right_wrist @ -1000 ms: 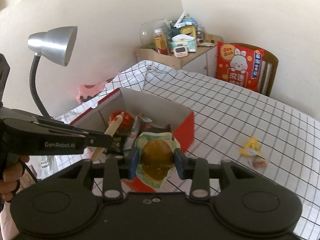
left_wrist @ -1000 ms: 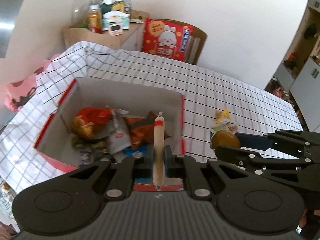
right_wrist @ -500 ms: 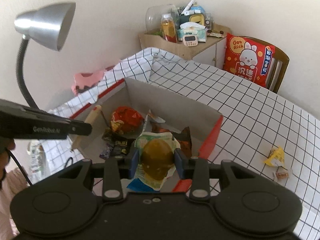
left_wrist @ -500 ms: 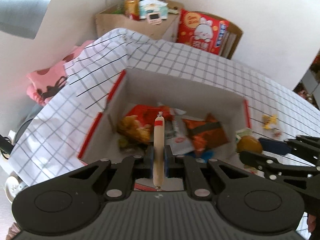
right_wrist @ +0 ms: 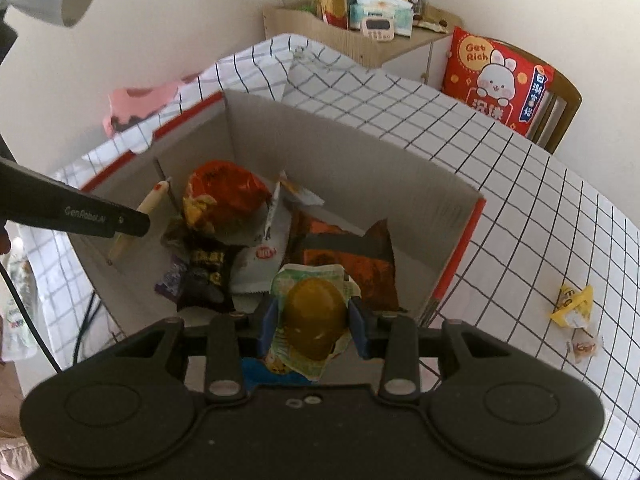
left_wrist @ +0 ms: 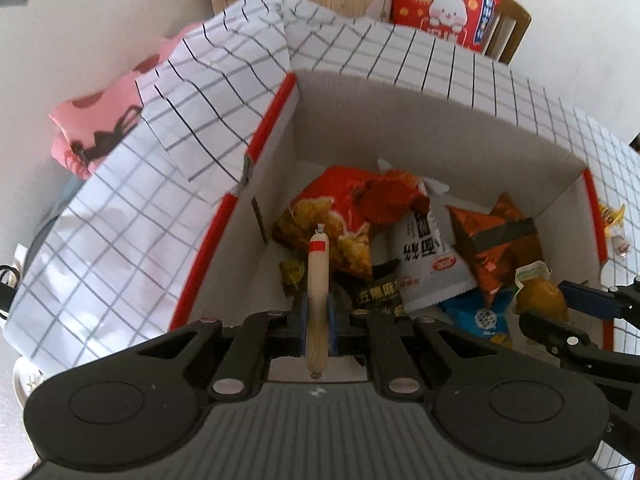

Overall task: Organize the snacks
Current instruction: 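Carry the wooden stick and round cake with both tools over the box, then open the left tool dropping the stick while the right tool drops the cake, then withdraw both tools from the box toward the yellow candy and small packet, then grasp the yellow M&M's packet with the left tool while the right tool grasps the brown packet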

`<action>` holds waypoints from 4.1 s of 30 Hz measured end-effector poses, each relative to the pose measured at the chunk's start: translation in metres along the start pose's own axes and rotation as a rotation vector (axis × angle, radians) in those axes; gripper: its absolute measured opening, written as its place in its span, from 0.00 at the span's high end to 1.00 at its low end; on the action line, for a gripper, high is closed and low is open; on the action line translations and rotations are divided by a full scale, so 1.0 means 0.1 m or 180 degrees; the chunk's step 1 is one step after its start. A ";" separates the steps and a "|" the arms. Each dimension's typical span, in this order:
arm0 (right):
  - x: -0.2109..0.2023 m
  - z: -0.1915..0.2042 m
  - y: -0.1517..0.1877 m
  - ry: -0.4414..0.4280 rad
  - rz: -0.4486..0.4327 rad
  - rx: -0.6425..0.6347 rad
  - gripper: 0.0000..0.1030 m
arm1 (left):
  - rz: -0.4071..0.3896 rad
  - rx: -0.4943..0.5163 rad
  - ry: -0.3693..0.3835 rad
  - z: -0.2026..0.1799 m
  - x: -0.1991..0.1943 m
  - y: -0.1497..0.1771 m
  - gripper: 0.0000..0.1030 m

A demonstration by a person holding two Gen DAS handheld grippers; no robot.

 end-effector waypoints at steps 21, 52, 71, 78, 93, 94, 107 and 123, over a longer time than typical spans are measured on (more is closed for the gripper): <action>0.03 0.01 0.05 -0.0020 0.0078 0.0043 0.60 | 0.0099 0.0093 -0.0016 -0.13 0.12 0.10 0.81; -1.32 -0.37 0.11 -0.0300 -0.0662 0.0400 0.31 | -0.0880 0.0269 0.0553 -0.95 -1.34 0.23 0.49; -2.00 -1.57 0.68 0.0073 -0.0854 0.0815 0.17 | -0.0944 0.0620 0.0947 -2.38 -1.56 0.36 0.36; -2.04 -2.05 0.89 0.0264 -0.0856 0.0969 0.07 | -0.0952 0.0628 0.0957 -2.87 -1.42 0.27 0.28; -1.46 -2.76 0.96 0.0214 -0.0657 0.0777 0.01 | -0.0504 0.0675 0.0816 -3.49 -0.54 -0.12 0.27; -1.40 -2.77 0.96 0.0192 -0.0632 0.0752 0.01 | -0.0463 0.0703 0.0826 -3.53 -0.49 -0.14 0.27; -0.60 -2.92 0.78 -0.0034 -0.0338 0.0613 0.05 | -0.0047 0.0859 0.0865 -3.87 0.24 -0.45 0.27; -0.11 -2.85 0.73 -0.0049 -0.0224 0.0514 0.33 | 0.0064 0.0890 0.0945 -4.08 0.64 -0.50 0.45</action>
Point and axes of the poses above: each gripper's, at about its wrist camera, not at the fingertips, and x roughly the way its jaws point, z to its left, y to its underside, the point moved 9 cm from there along x, roughly the way its jaws point, and after that the axes turned 5 degrees about -y, right-handed, at the moved point
